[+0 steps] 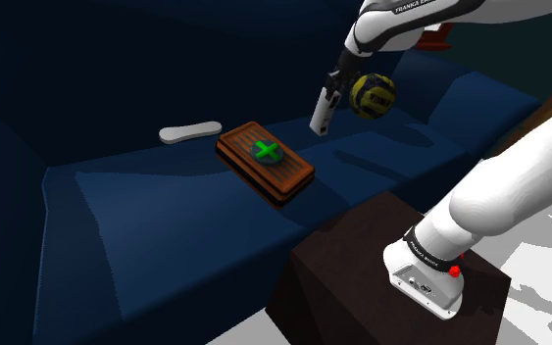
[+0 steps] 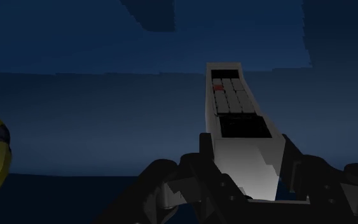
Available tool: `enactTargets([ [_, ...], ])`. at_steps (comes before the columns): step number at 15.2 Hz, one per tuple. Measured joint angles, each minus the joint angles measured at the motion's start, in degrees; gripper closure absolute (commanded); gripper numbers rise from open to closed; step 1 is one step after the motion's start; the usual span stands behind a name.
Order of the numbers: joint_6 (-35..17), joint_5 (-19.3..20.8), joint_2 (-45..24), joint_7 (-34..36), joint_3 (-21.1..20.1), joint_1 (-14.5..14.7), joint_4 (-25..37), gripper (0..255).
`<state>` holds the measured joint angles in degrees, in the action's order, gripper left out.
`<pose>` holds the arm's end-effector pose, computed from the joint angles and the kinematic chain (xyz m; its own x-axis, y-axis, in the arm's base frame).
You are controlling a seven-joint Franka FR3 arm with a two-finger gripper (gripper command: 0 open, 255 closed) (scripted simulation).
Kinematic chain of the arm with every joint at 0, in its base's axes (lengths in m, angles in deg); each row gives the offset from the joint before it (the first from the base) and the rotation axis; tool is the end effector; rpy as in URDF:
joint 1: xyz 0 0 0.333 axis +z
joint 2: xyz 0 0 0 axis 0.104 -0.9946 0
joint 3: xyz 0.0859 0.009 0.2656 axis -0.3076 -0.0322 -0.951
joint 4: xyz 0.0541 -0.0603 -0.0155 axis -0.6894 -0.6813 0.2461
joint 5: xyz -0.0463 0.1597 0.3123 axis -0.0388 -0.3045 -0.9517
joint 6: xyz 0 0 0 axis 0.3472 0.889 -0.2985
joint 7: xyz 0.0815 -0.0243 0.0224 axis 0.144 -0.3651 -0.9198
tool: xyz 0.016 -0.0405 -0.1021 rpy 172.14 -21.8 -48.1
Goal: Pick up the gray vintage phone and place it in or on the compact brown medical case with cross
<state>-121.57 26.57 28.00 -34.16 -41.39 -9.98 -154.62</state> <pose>0.4561 -0.1276 0.4113 0.9709 -0.1658 0.1728 -0.1726 -0.9847 0.0250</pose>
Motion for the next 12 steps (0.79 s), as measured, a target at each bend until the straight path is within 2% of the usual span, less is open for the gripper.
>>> enactTargets([
  [12,9.5,0.4,3.3,0.2,-0.4,0.0,6.2,255],
])
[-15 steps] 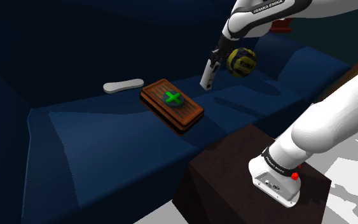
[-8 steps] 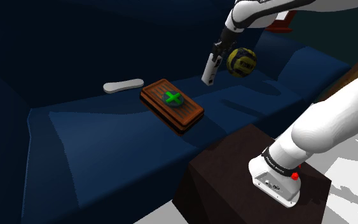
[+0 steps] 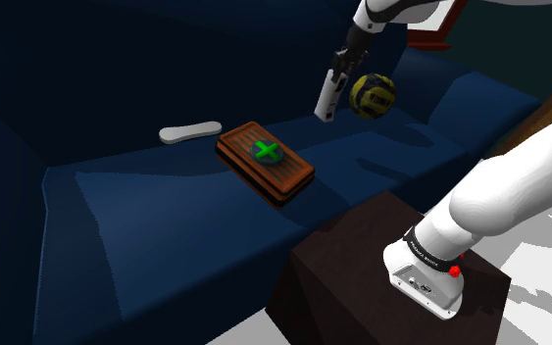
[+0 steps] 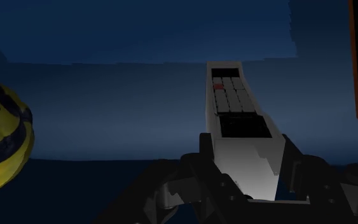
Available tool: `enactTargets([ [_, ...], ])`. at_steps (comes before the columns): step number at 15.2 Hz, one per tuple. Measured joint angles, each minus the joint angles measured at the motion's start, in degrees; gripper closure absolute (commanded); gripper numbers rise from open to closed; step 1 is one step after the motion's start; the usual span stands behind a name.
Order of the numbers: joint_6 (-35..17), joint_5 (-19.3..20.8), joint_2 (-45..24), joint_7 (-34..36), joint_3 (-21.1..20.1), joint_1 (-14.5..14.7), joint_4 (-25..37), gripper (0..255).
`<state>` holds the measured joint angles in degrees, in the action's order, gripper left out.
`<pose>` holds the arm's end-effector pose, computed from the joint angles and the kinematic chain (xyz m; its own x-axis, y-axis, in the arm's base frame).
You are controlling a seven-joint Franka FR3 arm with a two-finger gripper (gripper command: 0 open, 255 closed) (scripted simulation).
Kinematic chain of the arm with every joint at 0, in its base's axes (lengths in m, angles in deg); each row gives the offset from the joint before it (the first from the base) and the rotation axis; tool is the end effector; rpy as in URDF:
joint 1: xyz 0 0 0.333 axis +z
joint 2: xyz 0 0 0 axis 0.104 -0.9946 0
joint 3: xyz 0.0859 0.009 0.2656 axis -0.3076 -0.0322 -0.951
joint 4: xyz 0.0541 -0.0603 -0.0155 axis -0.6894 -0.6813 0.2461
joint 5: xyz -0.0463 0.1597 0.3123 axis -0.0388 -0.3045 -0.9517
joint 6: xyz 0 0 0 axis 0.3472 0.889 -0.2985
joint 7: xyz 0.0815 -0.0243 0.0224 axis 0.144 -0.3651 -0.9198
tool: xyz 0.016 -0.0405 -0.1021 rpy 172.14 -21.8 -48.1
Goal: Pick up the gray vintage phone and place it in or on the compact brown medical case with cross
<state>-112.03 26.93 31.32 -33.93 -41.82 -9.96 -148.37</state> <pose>0.4544 -0.1273 0.4695 0.9709 -0.1658 0.1727 -0.1726 -0.9847 0.0250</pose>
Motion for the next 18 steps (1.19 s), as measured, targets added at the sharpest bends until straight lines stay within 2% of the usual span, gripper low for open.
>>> enactTargets([
  [13,9.9,-0.2,0.8,0.1,-0.4,0.2,9.0,255],
  [18,11.4,0.2,3.5,5.9,-4.3,2.2,7.7,255],
])
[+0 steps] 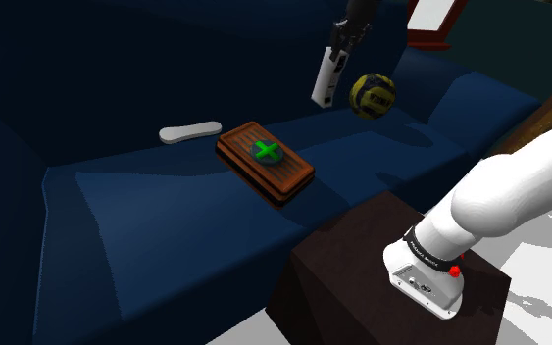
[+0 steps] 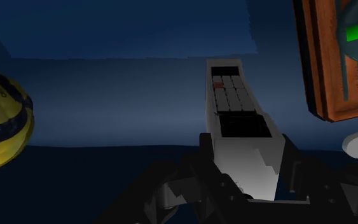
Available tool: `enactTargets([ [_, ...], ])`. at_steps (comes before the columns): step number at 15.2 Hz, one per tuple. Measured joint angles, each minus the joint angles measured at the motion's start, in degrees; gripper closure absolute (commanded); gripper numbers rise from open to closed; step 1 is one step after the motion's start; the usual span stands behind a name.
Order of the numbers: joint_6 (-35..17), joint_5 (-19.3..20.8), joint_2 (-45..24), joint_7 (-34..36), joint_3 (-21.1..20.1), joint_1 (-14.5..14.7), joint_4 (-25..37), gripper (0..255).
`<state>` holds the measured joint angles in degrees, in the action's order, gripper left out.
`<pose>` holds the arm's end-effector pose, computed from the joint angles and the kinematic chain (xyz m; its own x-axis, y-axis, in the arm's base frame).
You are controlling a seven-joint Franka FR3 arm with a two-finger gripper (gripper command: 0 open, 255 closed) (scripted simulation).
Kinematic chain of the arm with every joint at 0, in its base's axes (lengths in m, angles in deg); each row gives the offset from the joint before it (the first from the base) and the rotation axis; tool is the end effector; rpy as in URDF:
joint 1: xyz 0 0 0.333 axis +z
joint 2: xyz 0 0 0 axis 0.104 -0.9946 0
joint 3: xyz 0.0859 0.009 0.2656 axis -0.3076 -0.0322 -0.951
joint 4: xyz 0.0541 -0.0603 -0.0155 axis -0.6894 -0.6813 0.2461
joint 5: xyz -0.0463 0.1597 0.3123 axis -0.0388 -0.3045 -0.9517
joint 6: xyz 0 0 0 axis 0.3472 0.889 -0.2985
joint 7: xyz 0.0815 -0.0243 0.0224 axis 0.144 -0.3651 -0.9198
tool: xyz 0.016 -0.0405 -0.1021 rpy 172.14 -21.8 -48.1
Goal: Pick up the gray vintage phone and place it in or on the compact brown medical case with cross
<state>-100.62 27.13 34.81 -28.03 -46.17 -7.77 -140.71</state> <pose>0.4520 -0.0755 0.5392 0.9712 -0.1645 0.1725 -0.1713 -0.9849 0.0250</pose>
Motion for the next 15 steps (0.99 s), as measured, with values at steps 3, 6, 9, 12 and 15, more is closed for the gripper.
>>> enactTargets([
  [3,0.0,-0.1,0.3,3.8,-2.5,1.3,-0.5,255],
  [6,0.4,-0.2,0.8,8.3,-5.6,2.9,-0.8,255],
  [9,1.5,-0.4,0.3,12.7,-8.6,4.5,0.5,255],
  [12,1.7,-0.5,-0.2,17.0,-11.5,6.0,0.9,255],
  [15,2.3,-0.5,-1.6,21.2,-14.3,7.4,2.6,255],
])
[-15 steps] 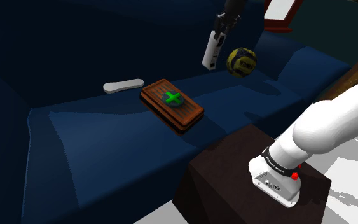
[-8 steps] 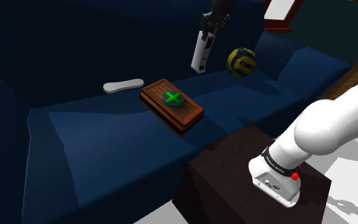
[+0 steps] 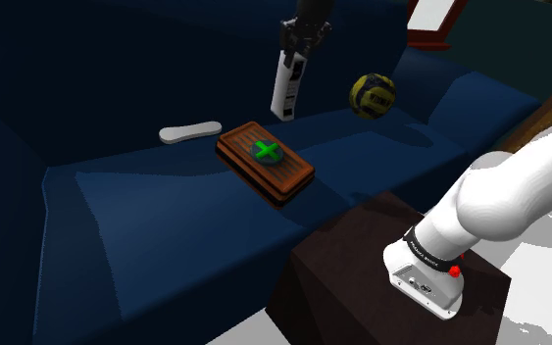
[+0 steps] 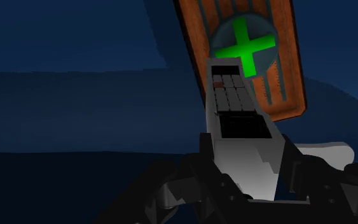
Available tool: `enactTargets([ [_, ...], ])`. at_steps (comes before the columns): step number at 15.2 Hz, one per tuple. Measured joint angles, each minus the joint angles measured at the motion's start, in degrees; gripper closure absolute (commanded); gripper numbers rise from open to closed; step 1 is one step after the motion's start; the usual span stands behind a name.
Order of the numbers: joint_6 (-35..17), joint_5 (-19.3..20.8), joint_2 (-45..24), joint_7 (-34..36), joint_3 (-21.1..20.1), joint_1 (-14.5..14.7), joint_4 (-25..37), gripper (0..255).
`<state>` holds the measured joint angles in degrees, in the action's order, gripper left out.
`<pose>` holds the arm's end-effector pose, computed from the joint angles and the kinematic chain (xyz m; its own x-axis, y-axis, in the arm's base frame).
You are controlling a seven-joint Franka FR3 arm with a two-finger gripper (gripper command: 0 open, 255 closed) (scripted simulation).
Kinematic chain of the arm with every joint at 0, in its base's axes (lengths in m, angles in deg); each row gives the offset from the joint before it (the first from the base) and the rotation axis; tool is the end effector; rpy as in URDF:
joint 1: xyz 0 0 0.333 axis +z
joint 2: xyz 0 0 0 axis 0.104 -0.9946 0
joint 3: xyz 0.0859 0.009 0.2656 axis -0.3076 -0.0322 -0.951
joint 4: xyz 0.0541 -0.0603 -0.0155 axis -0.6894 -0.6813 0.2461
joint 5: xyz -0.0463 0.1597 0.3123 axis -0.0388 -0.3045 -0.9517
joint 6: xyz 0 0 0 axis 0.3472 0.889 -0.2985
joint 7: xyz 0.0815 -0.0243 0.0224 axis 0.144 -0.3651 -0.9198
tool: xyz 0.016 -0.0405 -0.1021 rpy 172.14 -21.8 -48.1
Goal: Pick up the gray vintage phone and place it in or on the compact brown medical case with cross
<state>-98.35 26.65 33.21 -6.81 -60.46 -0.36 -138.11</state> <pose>0.4513 0.1082 0.5430 0.9712 -0.1642 0.1725 -0.1710 -0.9849 0.0254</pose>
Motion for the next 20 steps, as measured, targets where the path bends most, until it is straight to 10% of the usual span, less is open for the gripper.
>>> enactTargets([
  [20,-10.7,0.8,-2.9,5.4,-2.9,1.4,-8.3,255],
])
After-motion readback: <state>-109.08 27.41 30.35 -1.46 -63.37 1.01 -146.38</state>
